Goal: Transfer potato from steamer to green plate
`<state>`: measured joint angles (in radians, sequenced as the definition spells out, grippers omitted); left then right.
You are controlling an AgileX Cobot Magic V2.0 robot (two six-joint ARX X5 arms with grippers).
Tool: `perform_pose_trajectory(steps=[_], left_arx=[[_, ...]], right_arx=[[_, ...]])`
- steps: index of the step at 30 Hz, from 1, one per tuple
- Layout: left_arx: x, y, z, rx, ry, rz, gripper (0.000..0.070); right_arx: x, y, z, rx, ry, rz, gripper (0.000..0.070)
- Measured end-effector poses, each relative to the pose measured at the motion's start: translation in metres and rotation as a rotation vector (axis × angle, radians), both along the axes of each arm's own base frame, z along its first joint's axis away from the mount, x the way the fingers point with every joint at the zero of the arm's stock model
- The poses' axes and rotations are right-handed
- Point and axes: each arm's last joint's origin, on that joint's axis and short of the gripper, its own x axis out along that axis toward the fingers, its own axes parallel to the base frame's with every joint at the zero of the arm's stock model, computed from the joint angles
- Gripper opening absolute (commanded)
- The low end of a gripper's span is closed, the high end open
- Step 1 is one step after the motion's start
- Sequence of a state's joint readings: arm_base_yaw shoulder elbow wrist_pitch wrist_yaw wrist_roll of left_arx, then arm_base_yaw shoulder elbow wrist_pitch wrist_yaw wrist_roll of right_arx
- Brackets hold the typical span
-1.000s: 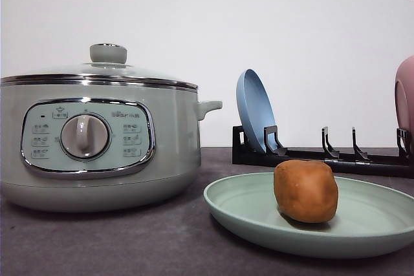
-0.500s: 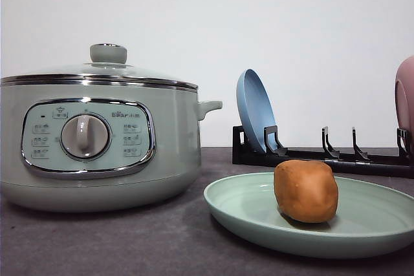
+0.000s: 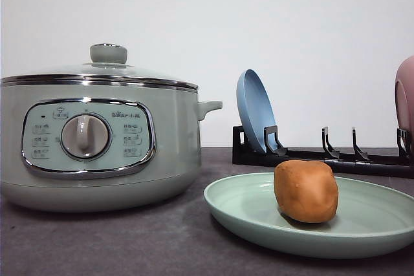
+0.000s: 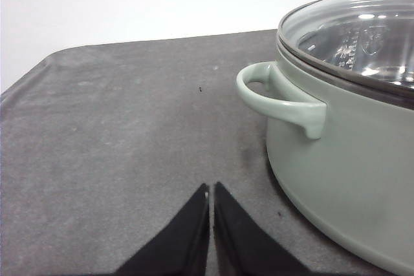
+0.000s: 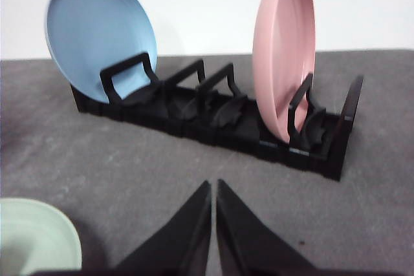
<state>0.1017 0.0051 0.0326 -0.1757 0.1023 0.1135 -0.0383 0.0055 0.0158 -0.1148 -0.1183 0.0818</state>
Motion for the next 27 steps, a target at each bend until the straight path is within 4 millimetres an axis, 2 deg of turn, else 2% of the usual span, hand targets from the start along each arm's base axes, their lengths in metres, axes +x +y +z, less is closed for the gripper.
perform_pose_trajectory(steps=[4, 27], left_arx=[[0.0, 0.0, 0.0, 0.0, 0.0, 0.0, 0.0003], [0.0, 0.0, 0.0, 0.0, 0.0, 0.0, 0.0003]], right_arx=[[-0.0006, -0.0002, -0.0047, 0.001, 0.052, -0.008, 0.0], [-0.0006, -0.0004, -0.0044, 0.0, 0.049, -0.013, 0.0]])
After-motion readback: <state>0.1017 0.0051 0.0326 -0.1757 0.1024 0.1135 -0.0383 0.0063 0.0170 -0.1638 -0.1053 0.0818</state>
